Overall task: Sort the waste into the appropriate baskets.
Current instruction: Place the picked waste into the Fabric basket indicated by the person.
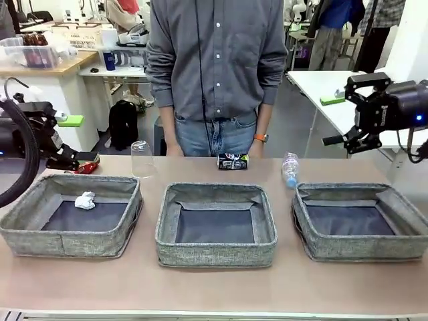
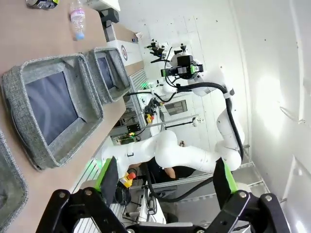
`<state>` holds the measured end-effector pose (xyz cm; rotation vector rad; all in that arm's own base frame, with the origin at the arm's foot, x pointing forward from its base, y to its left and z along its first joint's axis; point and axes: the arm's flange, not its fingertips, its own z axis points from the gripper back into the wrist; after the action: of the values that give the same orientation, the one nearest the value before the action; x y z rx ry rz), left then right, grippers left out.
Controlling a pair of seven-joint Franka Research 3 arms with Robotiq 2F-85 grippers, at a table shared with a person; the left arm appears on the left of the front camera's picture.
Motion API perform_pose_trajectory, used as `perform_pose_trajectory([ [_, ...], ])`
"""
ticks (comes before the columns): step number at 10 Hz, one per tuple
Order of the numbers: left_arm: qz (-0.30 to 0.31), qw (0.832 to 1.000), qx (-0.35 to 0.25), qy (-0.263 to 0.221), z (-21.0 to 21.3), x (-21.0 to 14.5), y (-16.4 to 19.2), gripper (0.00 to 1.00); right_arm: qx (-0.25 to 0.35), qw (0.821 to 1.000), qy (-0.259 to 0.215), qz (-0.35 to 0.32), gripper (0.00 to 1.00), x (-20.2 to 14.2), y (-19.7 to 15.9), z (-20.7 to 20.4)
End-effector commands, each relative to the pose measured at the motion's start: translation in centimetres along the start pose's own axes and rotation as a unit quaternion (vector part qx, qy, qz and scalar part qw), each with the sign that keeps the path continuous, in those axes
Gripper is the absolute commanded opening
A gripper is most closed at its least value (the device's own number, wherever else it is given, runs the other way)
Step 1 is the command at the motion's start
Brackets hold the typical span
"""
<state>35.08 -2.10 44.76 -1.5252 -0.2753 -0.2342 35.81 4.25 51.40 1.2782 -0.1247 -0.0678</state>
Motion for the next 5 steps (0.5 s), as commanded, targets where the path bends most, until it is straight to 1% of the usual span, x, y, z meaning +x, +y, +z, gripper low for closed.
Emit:
perform_pose_trajectory([
  [1, -0.016, 1.0, -0.004, -0.004, 0.04, 0.03, -0.4, 1.0, -0.012, 1.0, 0.005, 0.004, 1.0, 0.58, 1.9, 0.08],
  [5, -0.016, 1.0, -0.004, -0.004, 0.04, 0.03, -0.4, 1.0, -0.012, 1.0, 0.005, 0.004, 1.0, 0.58, 1.9, 0.08],
])
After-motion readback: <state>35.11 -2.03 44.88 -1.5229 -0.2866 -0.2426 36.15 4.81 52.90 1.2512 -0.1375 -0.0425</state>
